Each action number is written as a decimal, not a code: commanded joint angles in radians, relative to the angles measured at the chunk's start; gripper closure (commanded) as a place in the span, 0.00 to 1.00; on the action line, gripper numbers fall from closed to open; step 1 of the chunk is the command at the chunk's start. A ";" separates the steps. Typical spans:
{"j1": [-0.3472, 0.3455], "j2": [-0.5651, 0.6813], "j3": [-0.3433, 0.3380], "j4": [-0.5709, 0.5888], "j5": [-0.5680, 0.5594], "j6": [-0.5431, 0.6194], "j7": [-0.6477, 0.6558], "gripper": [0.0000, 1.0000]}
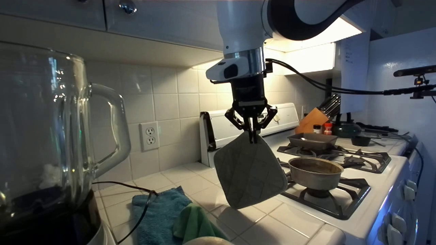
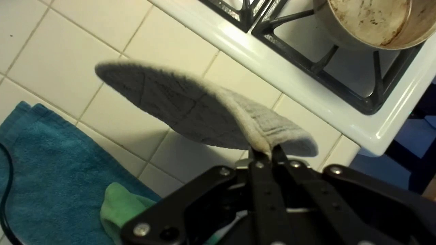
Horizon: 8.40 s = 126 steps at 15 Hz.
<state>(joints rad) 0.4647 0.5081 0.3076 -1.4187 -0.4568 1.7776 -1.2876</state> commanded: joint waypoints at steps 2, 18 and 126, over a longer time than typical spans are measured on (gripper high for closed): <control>0.022 0.057 -0.005 0.088 -0.007 -0.051 -0.043 0.99; 0.054 0.111 -0.061 0.144 -0.087 -0.055 -0.034 0.99; -0.171 0.338 0.071 0.113 0.261 0.124 -0.486 1.00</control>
<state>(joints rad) 0.3122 0.8509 0.3792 -1.2926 -0.2018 1.9158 -1.7556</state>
